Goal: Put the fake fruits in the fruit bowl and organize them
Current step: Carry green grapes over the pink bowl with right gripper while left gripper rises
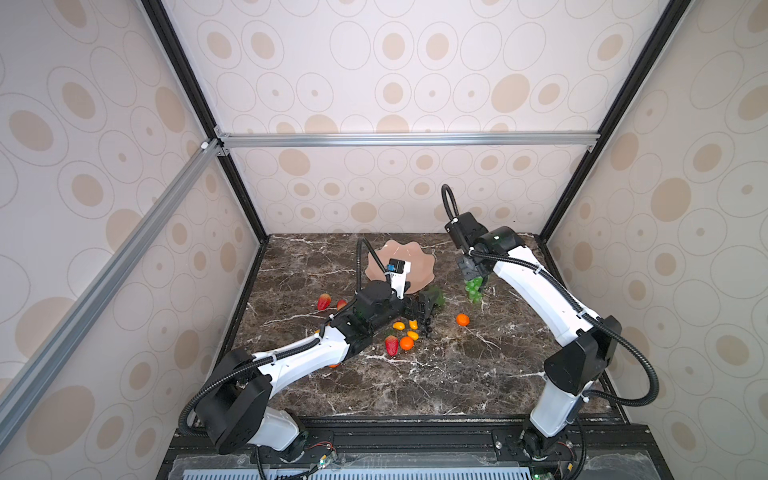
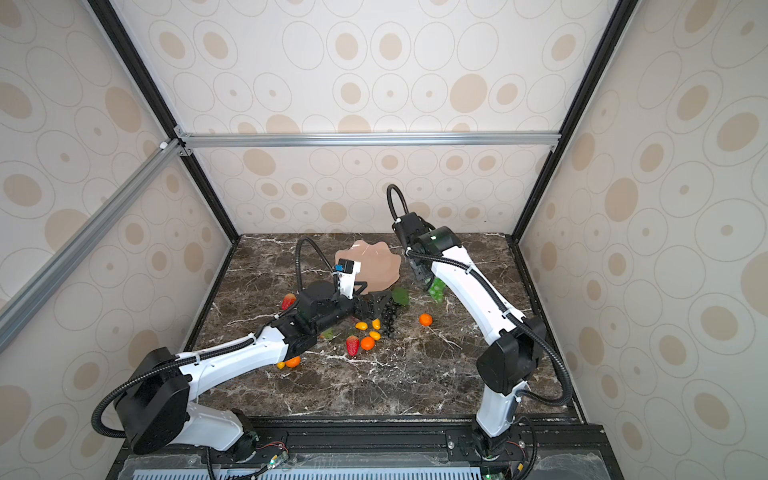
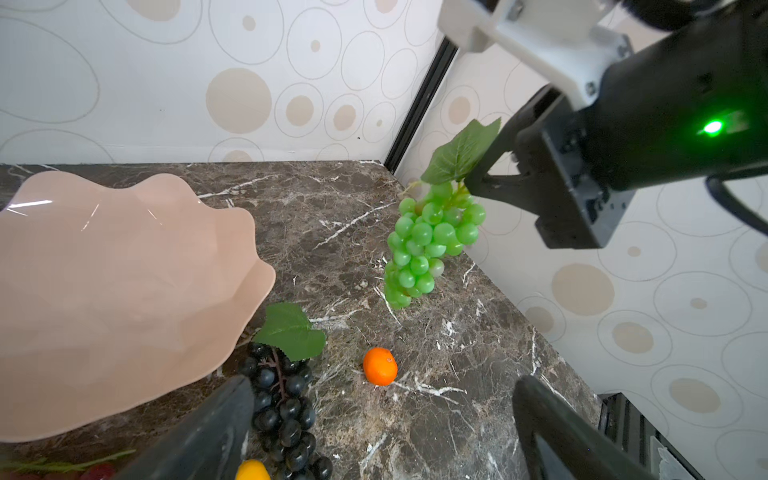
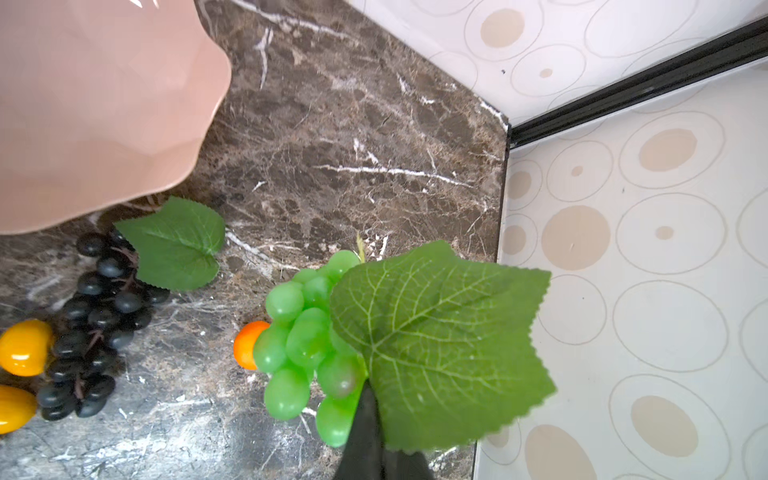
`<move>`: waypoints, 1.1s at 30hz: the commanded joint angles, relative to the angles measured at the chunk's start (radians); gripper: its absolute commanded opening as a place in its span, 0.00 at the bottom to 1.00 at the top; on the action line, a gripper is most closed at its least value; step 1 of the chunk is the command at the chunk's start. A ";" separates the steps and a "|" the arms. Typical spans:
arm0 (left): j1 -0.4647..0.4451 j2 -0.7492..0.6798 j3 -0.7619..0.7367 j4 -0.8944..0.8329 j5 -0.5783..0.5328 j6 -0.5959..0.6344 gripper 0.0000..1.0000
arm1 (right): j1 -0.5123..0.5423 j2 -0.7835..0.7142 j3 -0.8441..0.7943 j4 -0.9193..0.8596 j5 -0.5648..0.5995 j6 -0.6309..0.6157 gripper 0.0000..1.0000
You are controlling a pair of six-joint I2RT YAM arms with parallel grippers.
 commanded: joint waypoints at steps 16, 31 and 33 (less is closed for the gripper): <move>0.260 -0.093 -0.038 0.017 0.036 0.024 0.98 | 0.078 0.068 0.257 0.108 -0.194 0.060 0.00; 0.368 -0.036 -0.040 0.033 0.042 0.003 0.98 | 0.093 0.302 0.461 0.203 -0.308 0.058 0.00; 0.369 -0.021 -0.003 -0.033 -0.006 0.007 0.98 | 0.092 0.342 0.489 0.210 -0.319 0.063 0.00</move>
